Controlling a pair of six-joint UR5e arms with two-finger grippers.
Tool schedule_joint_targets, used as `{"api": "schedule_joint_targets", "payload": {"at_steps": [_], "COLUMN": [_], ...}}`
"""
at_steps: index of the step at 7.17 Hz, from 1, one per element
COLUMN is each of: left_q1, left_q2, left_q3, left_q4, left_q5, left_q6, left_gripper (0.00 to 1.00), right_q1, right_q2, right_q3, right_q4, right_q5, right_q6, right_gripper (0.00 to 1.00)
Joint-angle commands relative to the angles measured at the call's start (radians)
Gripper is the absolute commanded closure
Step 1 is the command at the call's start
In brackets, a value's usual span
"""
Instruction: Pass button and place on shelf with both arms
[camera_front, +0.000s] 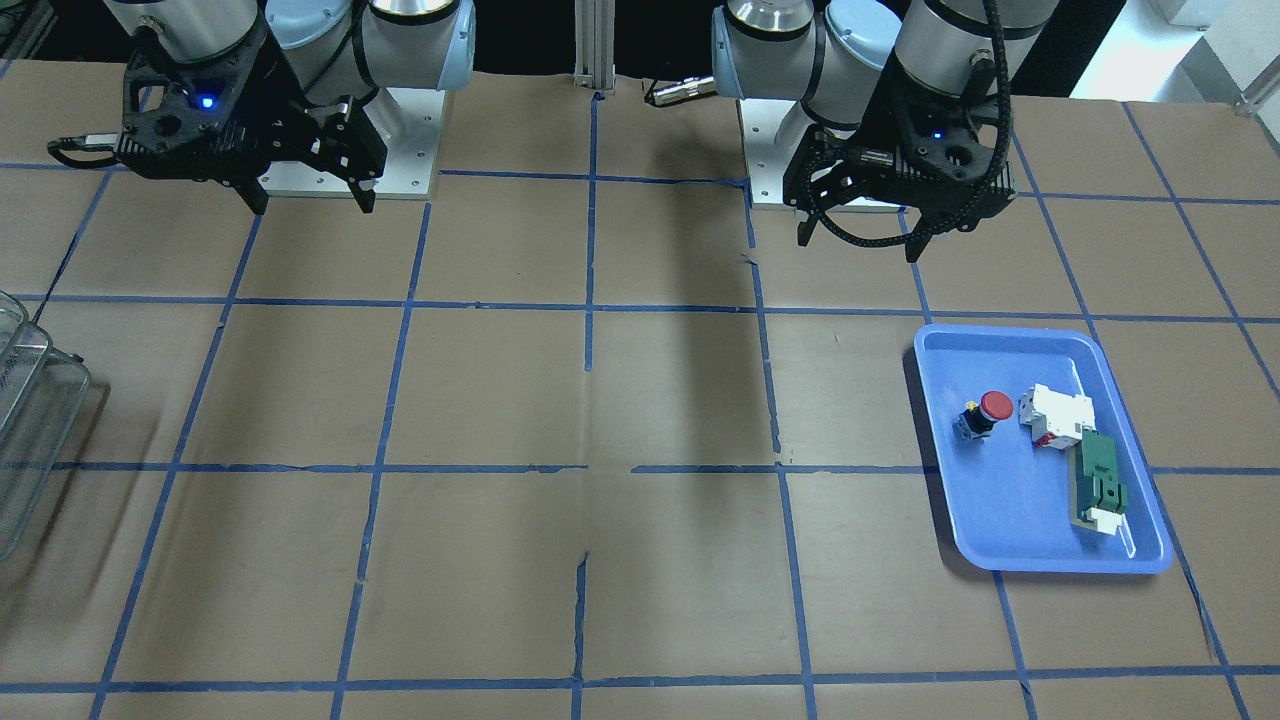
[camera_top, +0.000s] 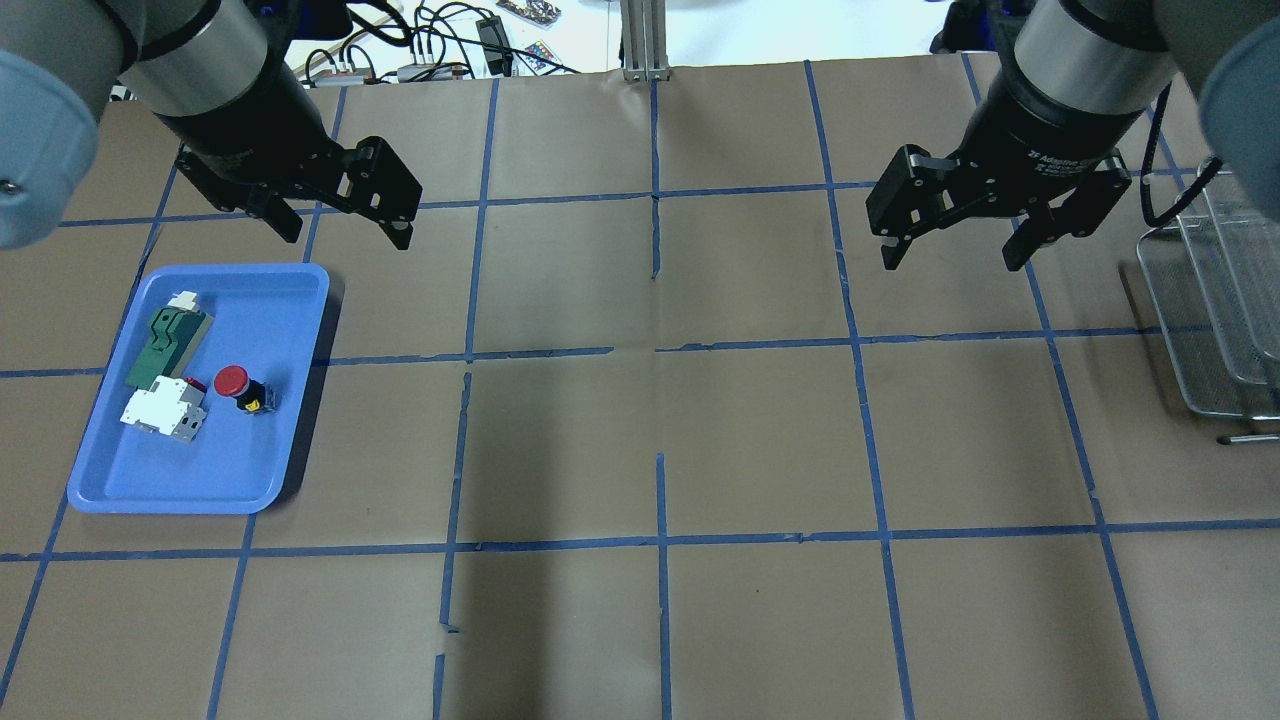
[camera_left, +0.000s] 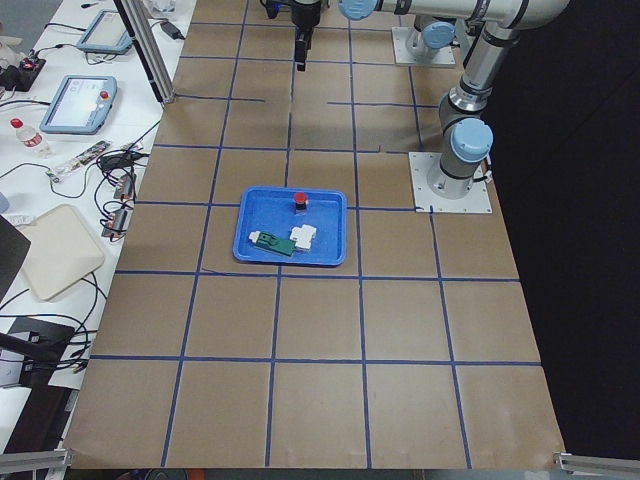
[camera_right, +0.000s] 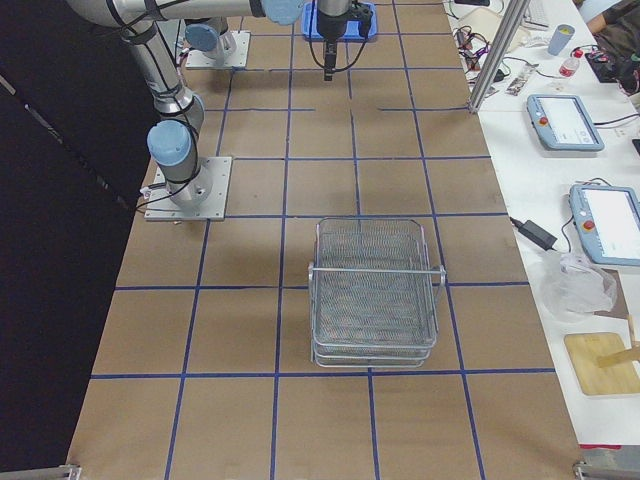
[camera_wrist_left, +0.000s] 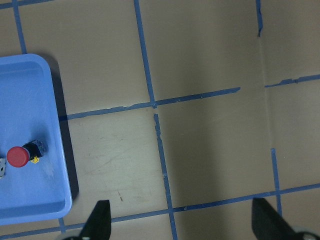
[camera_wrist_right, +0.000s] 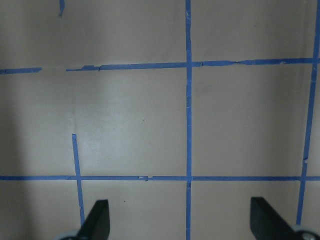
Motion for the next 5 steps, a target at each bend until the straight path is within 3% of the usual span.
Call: {"api": "schedule_joint_targets", "payload": {"at_steps": [1, 5], "left_q1": [0.000, 0.002], "left_q2": [0.000, 0.004], "left_q3": [0.001, -0.004], "left_q4": [0.000, 0.002], "left_q5": [-0.001, -0.003], "left_q6": [0.001, 0.021], "left_gripper": [0.00, 0.00], "right_q1": [-0.002, -0.002], "right_q2": [0.000, 0.000], "right_q3": [0.000, 0.000], "right_q4": [-0.003, -0.003], "right_q5": [-0.002, -0.060], "right_q6": [0.005, 0.009], "right_gripper": [0.00, 0.00]}}
